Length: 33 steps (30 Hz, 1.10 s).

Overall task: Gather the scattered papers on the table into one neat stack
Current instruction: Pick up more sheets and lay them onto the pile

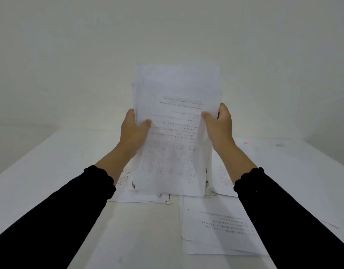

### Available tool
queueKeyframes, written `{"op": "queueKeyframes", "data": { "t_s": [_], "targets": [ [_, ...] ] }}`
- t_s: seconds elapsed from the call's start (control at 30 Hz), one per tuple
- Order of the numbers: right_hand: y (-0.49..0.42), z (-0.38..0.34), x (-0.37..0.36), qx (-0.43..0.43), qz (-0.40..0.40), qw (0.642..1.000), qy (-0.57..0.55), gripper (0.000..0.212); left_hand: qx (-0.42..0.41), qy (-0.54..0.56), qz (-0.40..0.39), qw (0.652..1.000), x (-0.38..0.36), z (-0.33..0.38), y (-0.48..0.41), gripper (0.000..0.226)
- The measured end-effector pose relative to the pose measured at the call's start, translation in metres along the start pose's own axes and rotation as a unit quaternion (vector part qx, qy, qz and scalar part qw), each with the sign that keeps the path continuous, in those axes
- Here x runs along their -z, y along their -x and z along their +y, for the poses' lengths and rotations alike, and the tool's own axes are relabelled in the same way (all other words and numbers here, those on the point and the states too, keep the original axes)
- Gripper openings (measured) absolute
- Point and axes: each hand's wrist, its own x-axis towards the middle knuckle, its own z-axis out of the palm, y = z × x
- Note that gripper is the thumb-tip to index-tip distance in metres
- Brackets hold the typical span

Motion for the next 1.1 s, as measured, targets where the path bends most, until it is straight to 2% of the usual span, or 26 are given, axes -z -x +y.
{"op": "queueKeyframes", "data": {
  "t_s": [0.1,0.2,0.33,0.43,0.5,0.57,0.63,0.7,0.8,0.87,0.97,1.03,1.1],
  "targets": [
    [-0.001,-0.014,0.004,0.047,0.03,0.998,0.007,0.014,-0.076,0.031,0.035,0.996,-0.005,0.016,0.006,0.006],
    [0.003,-0.015,0.01,0.068,0.035,0.997,0.01,0.015,-0.092,0.045,0.039,0.994,-0.01,0.019,0.012,0.006],
    [0.014,0.008,0.014,0.022,0.008,0.999,0.045,0.011,-0.038,-0.009,0.026,0.999,-0.016,0.006,0.023,0.029],
    [0.018,0.017,0.015,-0.006,-0.003,0.998,0.063,0.006,-0.031,-0.038,0.018,0.999,-0.018,0.005,0.025,0.026],
    [0.017,0.011,0.015,0.011,0.005,0.998,0.062,0.005,-0.044,-0.033,0.018,0.998,-0.018,0.012,0.023,0.021],
    [0.015,0.003,0.017,0.026,0.016,0.998,0.046,0.005,-0.049,-0.011,0.03,0.998,-0.018,0.02,0.02,0.026],
    [0.015,0.001,0.018,0.012,0.016,0.999,0.028,0.013,-0.031,0.007,0.043,0.999,-0.019,0.022,0.02,0.04],
    [0.019,0.007,0.02,-0.044,-0.009,0.999,0.021,0.023,0.014,0.009,0.046,0.999,-0.019,0.016,0.022,0.048],
    [0.027,0.02,0.02,-0.101,-0.068,0.99,0.074,0.026,0.059,-0.017,0.027,0.998,-0.02,0.004,0.028,0.04],
    [0.029,0.021,0.018,-0.081,-0.073,0.988,0.108,0.023,0.044,-0.037,0.025,0.998,-0.019,0.004,0.028,0.033],
    [0.024,0.011,0.018,-0.043,-0.044,0.994,0.089,0.008,0.008,-0.03,0.033,0.999,-0.018,0.012,0.024,0.026],
    [0.022,0.008,0.02,-0.046,-0.03,0.997,0.055,0.011,0.026,-0.005,0.037,0.999,-0.018,0.014,0.024,0.03],
    [0.025,0.013,0.022,-0.079,-0.043,0.994,0.055,0.011,0.082,-0.013,0.011,0.997,-0.017,0.007,0.026,0.042]
  ]
}}
